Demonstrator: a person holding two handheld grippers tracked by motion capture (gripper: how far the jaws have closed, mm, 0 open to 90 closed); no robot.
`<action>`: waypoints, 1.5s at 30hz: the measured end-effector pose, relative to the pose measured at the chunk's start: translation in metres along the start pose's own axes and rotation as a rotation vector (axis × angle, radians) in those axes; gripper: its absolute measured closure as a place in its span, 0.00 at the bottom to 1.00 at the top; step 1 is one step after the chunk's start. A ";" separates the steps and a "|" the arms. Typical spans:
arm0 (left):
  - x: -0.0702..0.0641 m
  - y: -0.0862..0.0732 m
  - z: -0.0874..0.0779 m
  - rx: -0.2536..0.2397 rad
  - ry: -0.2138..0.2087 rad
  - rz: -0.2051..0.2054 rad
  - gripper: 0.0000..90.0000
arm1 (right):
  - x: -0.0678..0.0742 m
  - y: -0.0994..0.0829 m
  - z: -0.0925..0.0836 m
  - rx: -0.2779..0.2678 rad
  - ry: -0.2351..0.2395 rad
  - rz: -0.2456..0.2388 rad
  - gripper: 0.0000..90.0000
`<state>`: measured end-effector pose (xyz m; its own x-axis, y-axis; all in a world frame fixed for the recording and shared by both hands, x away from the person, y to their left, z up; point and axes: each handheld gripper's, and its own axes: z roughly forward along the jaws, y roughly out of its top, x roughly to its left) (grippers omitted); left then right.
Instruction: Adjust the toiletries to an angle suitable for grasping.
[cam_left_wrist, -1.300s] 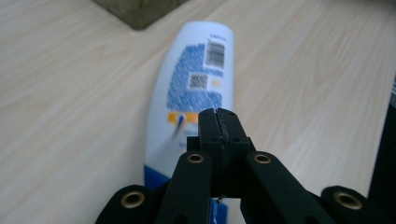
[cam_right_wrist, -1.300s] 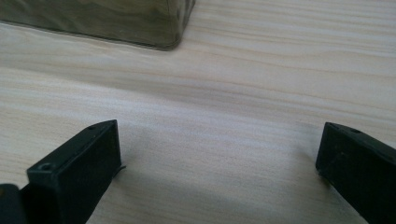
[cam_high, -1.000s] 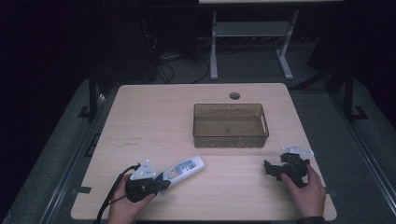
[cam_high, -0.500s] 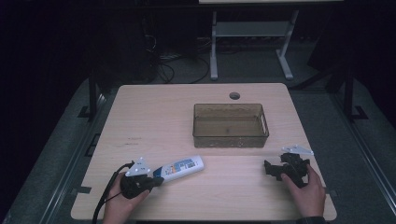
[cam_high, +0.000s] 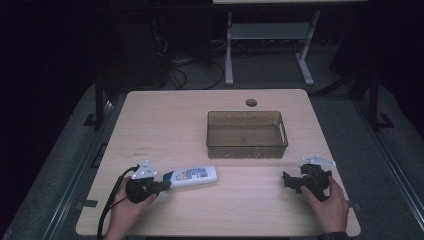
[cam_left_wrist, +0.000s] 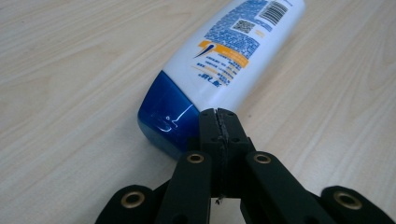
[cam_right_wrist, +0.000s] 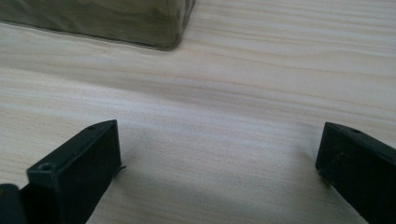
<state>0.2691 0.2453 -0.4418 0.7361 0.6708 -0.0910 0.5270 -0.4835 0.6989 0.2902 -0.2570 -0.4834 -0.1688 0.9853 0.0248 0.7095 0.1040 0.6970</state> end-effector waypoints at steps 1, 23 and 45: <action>0.002 0.001 0.001 0.001 0.002 0.002 1.00 | 0.000 0.000 0.000 0.000 0.000 0.000 0.00; 0.029 0.019 0.017 0.000 0.056 -0.008 1.00 | 0.000 0.000 0.000 -0.001 0.000 -0.003 0.00; 0.023 0.052 0.033 -0.034 0.023 0.010 1.00 | 0.000 0.000 0.000 -0.002 0.000 -0.002 0.00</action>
<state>0.3273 0.2168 -0.4307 0.7308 0.6792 -0.0678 0.5048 -0.4709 0.7235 0.2902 -0.2572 -0.4836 -0.1704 0.9851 0.0236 0.7081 0.1058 0.6981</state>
